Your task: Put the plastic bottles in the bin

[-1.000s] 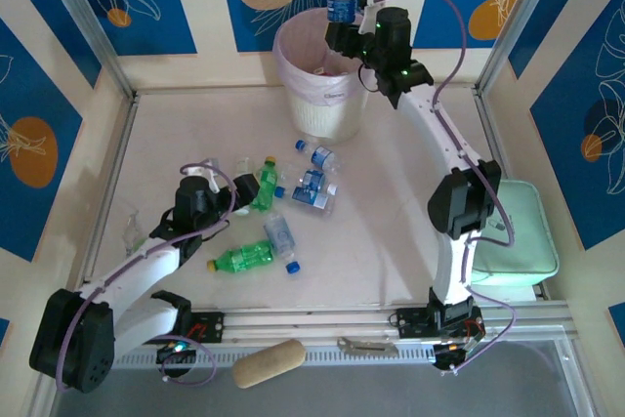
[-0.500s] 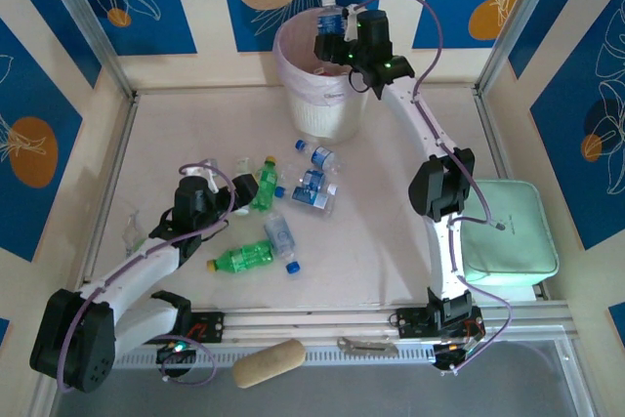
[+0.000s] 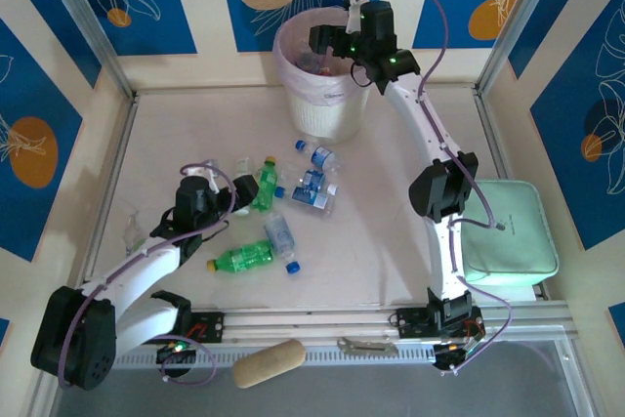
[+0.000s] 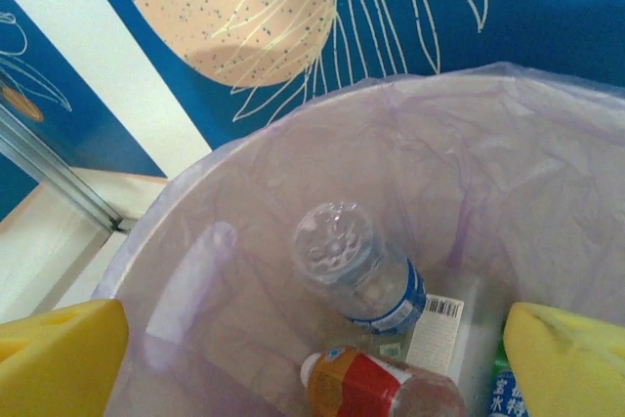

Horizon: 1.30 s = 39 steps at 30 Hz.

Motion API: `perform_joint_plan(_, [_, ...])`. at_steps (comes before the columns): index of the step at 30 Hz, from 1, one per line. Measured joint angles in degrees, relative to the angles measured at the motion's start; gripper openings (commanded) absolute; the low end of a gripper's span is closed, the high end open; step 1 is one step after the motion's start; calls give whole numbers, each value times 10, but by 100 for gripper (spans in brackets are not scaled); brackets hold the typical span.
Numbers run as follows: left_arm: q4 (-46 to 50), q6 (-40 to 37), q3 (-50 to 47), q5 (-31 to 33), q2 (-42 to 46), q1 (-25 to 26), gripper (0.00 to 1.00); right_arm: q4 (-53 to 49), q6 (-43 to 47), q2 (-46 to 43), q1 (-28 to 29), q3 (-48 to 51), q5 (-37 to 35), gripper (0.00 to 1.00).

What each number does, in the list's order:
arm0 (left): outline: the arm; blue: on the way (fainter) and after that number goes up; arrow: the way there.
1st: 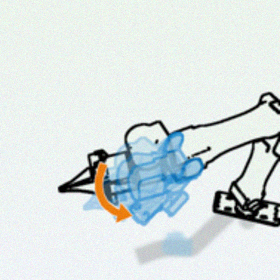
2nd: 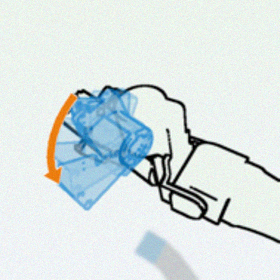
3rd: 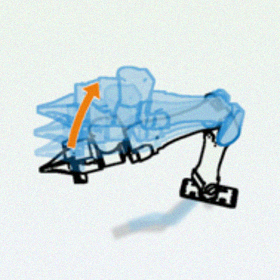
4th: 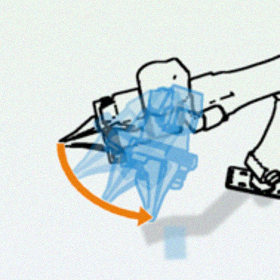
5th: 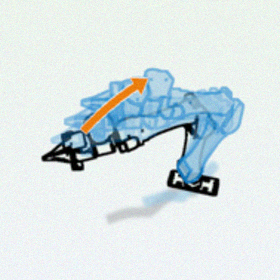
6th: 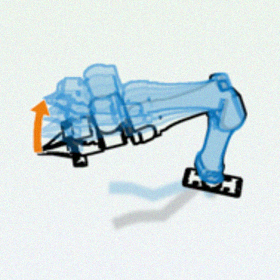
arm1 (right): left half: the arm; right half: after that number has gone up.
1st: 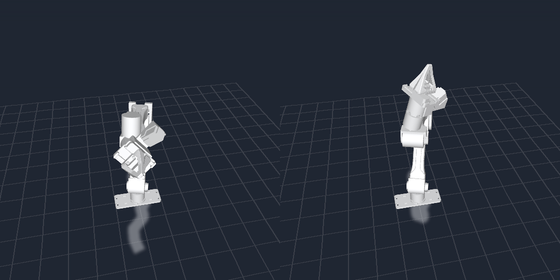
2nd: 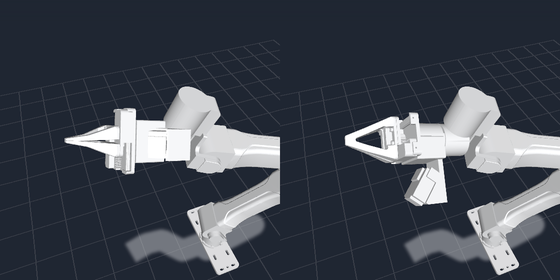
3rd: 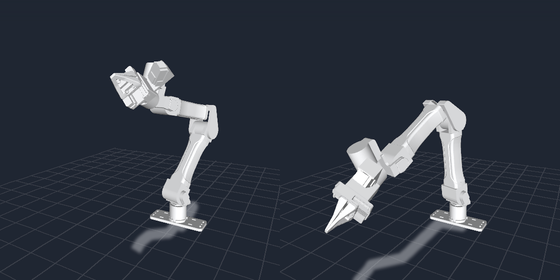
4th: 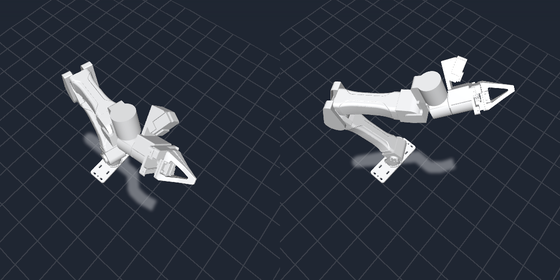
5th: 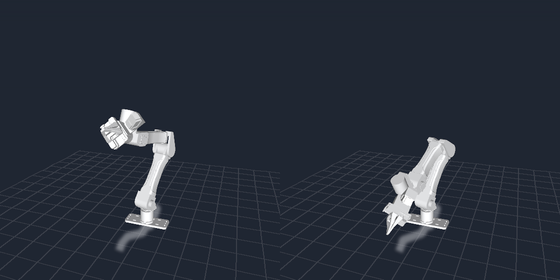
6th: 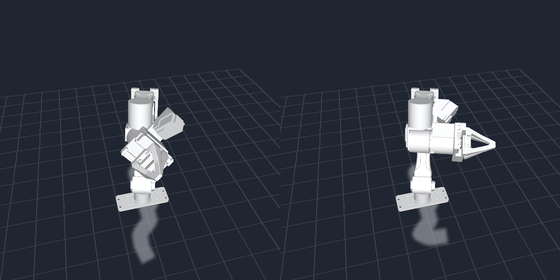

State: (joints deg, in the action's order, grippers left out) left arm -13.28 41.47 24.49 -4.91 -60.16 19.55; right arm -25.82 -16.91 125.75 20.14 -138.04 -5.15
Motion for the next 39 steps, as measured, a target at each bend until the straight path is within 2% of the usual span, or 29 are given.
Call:
perform_joint_plan(7, [65, -12, 3, -21, 21, 0, 100, 26, 11, -142, 45, 189, 5, 99])
perform_joint_plan(15, [192, -39, 17, -70, 78, 0, 100, 136, -2, -342, 119, 472, 8, 99])
perform_joint_plan(23, [327, -50, 17, -104, 127, 5, 100, 161, -61, -439, 141, 695, -3, 99])
perform_joint_plan(26, [348, -49, 13, -111, 124, 9, 100, 152, -79, -460, 140, 736, -9, 99])
perform_joint_plan(32, [367, -45, -9, -111, 145, 21, 100, 162, -97, -504, 134, 753, -24, 99])
perform_joint_plan(39, [374, -40, -16, -109, 155, 50, 100, 201, -121, -509, 127, 766, -24, 99])
